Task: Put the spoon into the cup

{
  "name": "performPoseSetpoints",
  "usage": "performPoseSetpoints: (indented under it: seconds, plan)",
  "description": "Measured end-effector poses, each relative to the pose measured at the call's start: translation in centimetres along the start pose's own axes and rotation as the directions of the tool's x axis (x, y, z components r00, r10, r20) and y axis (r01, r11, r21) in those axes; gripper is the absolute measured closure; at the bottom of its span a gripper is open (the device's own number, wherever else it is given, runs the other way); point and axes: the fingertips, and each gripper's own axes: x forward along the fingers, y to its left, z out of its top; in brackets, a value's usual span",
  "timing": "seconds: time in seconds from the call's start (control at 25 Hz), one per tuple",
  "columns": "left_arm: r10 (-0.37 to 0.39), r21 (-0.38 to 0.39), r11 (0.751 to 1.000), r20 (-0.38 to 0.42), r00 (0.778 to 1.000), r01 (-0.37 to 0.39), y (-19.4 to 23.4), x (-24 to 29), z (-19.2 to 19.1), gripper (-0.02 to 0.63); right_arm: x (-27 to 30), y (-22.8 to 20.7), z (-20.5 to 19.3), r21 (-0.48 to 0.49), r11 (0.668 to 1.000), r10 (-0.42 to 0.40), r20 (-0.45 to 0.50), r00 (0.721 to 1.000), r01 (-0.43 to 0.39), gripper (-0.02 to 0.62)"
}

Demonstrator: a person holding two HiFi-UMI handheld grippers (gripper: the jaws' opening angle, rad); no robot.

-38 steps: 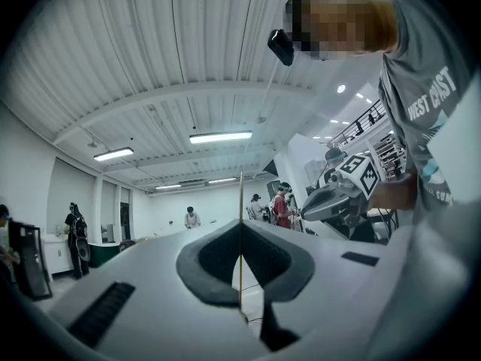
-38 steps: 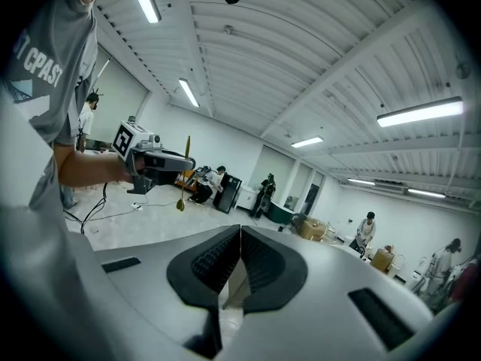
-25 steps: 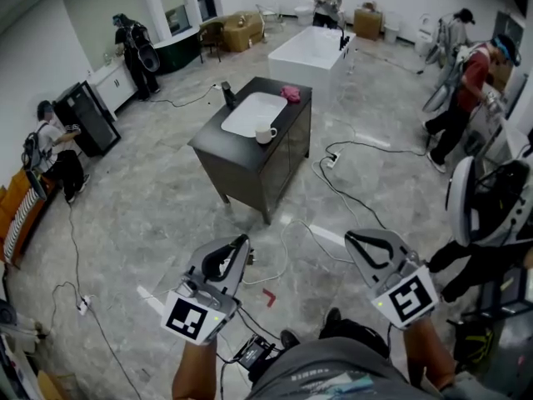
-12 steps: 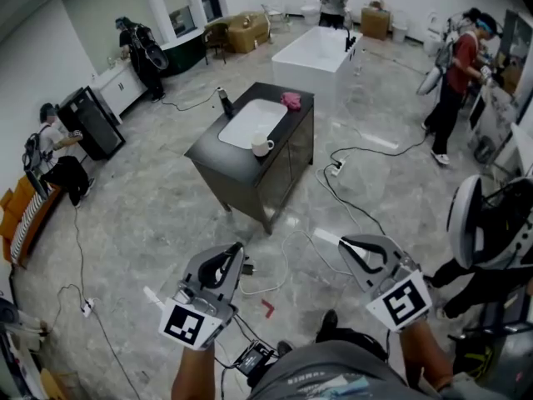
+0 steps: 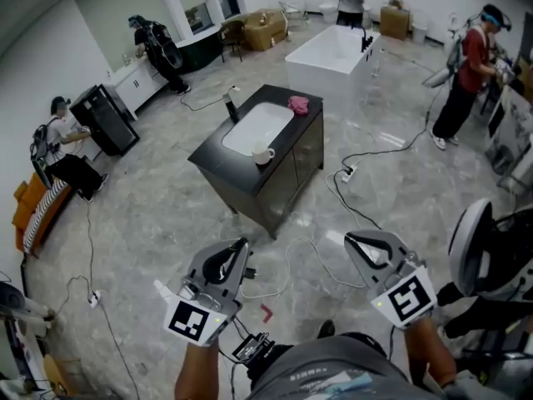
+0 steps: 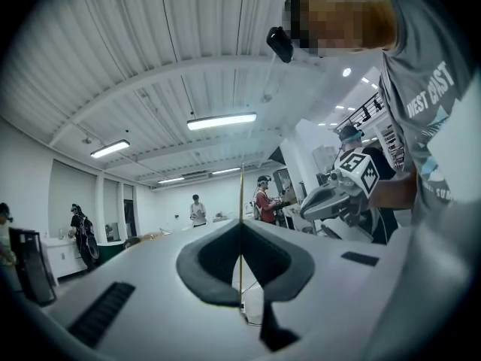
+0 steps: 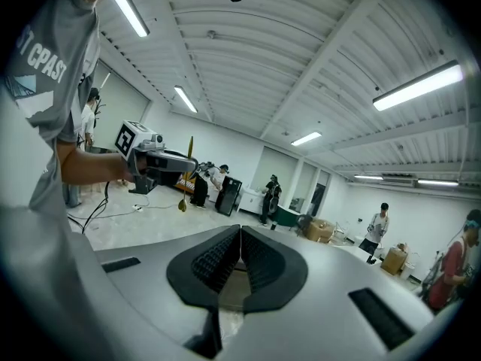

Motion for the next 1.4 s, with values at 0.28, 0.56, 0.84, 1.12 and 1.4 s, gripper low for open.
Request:
performPoseSetpoints:
  seconds: [0.28, 0.56, 0.84, 1.12, 1.4]
  plan:
    - [0.011, -0.040, 0.999, -0.033, 0.999, -0.013, -0.4, 3.7, -1.1, 0.604, -0.5, -2.1, -2.2, 0.017, 1.000, 0.025, -0.011, 1.000, -0.025, 0.563]
    - [-0.022, -0.009, 1.000, -0.047, 0.999, 0.021, 0.4, 7.0, -0.8, 0.604, 1.3, -3.3, -3.5, 0.033, 0.998, 0.050, -0.026, 0.998, -0.049, 0.563]
    - [-0.032, -0.025, 0.999, -0.020, 0.999, 0.031, 3.4, 9.1, -2.3, 0.604, 4.0, -5.4, -4.6, 0.028, 0.999, 0.019, -0.055, 0.998, -0.018, 0.563]
    - [-0.055, -0.047, 0.997, 0.004, 0.998, 0.055, 8.6, 11.1, -3.3, 0.604, 8.8, -7.5, -4.0, 0.008, 1.000, -0.006, -0.097, 0.995, 0.007, 0.563]
    - [-0.092, -0.069, 0.993, 0.023, 0.995, 0.093, 14.1, 12.8, -5.6, 0.604, 14.4, -8.7, -3.1, -0.001, 0.999, -0.034, -0.123, 0.992, 0.034, 0.563]
